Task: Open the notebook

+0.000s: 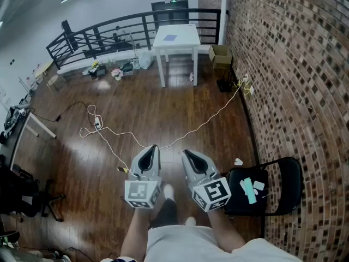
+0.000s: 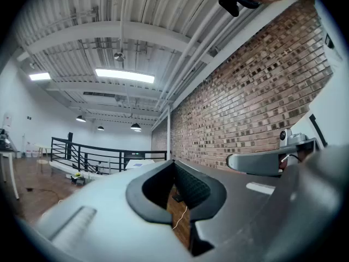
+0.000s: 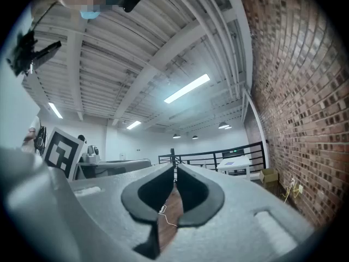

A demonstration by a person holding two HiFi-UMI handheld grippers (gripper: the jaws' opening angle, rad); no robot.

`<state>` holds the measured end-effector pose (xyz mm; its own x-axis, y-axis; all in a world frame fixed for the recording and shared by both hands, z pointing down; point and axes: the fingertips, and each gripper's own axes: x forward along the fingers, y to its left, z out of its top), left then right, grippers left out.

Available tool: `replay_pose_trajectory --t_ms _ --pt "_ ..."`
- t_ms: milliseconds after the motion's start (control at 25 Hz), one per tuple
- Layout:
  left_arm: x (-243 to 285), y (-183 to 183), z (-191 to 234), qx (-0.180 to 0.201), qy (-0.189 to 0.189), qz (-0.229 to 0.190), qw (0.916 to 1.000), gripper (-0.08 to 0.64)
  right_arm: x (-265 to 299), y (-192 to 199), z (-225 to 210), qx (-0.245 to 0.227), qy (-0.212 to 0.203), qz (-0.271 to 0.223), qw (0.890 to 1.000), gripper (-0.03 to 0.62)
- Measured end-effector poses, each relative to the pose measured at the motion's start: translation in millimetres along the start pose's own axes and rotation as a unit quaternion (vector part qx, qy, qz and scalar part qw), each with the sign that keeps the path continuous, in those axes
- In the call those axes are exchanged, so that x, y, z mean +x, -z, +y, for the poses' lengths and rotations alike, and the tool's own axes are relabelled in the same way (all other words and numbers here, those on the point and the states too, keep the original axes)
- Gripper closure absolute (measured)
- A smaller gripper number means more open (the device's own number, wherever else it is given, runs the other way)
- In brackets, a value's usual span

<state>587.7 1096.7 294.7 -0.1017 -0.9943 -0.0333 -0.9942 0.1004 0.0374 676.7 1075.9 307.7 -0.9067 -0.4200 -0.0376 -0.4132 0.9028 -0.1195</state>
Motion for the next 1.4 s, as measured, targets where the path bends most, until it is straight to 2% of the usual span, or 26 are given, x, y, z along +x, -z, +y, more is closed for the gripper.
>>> replay_pose_trajectory --t_ms 120,320,480,640,920,1200,1400 --pt "37 2 25 0.011 -0.01 -0.007 0.9999 0.548 35 3 -22 -0.009 0.0 0.001 1.0 0.592" --pt "108 -2 79 -0.004 -0.003 -0.024 0.9997 0.546 114 -5 -67 -0.016 0.023 -0.001 1.0 0.592" --pt "161 -9 127 -0.001 0.004 -0.038 0.9993 0.546 186 -21 -92 -0.028 0.034 -0.007 0.999 0.592" --pt "209 -8 173 -0.01 0.001 -0.043 0.999 0.546 250 -23 -106 -0.039 0.027 -0.005 0.999 0.592" --pt "272 20 217 -0.021 -0.001 0.0 0.9998 0.546 324 -1 -126 -0.033 0.013 0.023 0.999 0.592" --pt "384 26 255 -0.006 -0.012 -0.01 0.9999 0.546 418 -5 -208 -0.024 -0.006 0.003 1.0 0.592" --pt "489 7 264 0.004 -0.008 -0.02 0.9998 0.546 481 -30 -295 -0.01 -0.01 -0.011 1.0 0.592"
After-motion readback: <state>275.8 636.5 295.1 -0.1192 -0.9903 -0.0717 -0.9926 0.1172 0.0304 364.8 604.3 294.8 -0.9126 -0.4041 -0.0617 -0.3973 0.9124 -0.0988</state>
